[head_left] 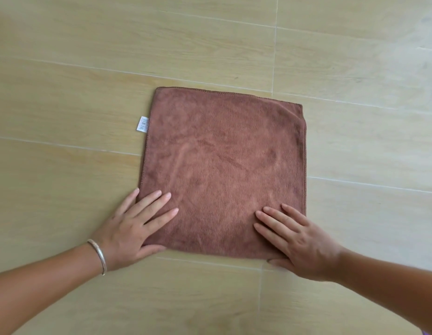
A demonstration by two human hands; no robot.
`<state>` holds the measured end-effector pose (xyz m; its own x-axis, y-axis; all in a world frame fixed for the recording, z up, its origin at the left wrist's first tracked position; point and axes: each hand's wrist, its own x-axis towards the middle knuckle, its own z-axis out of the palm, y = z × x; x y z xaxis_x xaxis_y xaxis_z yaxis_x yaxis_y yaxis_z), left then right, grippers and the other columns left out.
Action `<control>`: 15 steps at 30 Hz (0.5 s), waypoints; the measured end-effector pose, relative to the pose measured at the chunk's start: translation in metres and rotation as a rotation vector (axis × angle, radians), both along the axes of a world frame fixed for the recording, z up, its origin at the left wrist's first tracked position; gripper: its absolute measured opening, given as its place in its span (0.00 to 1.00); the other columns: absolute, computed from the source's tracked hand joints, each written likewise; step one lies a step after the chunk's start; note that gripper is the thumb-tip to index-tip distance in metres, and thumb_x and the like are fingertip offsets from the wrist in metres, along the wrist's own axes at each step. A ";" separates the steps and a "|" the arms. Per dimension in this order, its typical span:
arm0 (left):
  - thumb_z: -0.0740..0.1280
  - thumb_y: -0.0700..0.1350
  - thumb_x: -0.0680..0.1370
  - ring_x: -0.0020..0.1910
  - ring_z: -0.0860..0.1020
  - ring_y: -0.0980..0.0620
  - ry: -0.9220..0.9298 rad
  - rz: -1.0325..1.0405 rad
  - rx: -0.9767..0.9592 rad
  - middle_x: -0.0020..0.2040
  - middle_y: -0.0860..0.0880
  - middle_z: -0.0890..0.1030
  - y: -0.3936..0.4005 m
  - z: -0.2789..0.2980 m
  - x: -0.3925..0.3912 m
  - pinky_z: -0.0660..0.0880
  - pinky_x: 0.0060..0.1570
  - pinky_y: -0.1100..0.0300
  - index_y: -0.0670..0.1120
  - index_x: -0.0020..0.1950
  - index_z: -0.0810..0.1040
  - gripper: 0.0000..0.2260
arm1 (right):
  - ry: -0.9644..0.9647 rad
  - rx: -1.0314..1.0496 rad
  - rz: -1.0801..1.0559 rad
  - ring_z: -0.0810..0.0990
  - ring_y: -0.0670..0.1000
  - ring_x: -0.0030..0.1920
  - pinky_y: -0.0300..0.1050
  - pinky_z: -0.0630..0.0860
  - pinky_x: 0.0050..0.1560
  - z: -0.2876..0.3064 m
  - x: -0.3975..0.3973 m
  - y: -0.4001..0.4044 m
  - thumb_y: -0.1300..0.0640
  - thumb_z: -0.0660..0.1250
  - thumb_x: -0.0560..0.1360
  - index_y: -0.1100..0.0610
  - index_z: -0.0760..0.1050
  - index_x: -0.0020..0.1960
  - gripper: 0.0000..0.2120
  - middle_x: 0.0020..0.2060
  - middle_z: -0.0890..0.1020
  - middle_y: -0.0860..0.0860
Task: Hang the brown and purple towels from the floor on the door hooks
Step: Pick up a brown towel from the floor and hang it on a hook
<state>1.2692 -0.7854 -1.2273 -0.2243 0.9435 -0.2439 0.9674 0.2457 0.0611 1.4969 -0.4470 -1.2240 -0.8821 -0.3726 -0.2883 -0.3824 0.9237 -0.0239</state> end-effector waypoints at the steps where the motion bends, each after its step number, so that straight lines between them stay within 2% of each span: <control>1: 0.58 0.63 0.73 0.73 0.64 0.44 0.003 -0.009 0.009 0.74 0.43 0.65 0.001 0.000 -0.002 0.59 0.68 0.39 0.50 0.73 0.68 0.32 | 0.015 0.000 0.013 0.63 0.59 0.74 0.60 0.60 0.69 -0.001 0.001 0.002 0.37 0.57 0.78 0.58 0.63 0.75 0.34 0.74 0.63 0.57; 5: 0.59 0.58 0.71 0.73 0.64 0.45 0.003 -0.050 0.001 0.75 0.43 0.64 -0.004 -0.001 -0.008 0.59 0.69 0.40 0.50 0.74 0.66 0.32 | 0.022 0.012 0.057 0.63 0.58 0.74 0.61 0.60 0.69 -0.004 0.005 0.008 0.39 0.57 0.78 0.59 0.63 0.75 0.33 0.74 0.63 0.57; 9: 0.57 0.54 0.72 0.72 0.66 0.44 0.008 -0.055 -0.055 0.74 0.43 0.65 0.000 0.008 -0.009 0.59 0.69 0.41 0.48 0.73 0.67 0.30 | -0.001 0.045 0.012 0.67 0.58 0.72 0.62 0.68 0.67 0.008 0.007 0.008 0.47 0.54 0.80 0.57 0.66 0.74 0.25 0.73 0.66 0.56; 13: 0.55 0.53 0.74 0.69 0.70 0.43 -0.015 0.014 -0.155 0.72 0.43 0.69 0.004 0.034 -0.002 0.66 0.66 0.40 0.47 0.70 0.72 0.27 | -0.085 0.086 -0.173 0.72 0.59 0.68 0.60 0.71 0.65 0.037 0.006 -0.003 0.48 0.54 0.79 0.54 0.73 0.69 0.23 0.68 0.73 0.57; 15: 0.58 0.54 0.75 0.69 0.71 0.43 -0.016 0.066 -0.196 0.71 0.42 0.71 0.003 0.049 0.002 0.67 0.66 0.39 0.45 0.69 0.73 0.25 | -0.131 0.105 -0.283 0.74 0.59 0.67 0.60 0.71 0.65 0.058 0.005 -0.008 0.46 0.54 0.79 0.54 0.77 0.65 0.22 0.66 0.76 0.57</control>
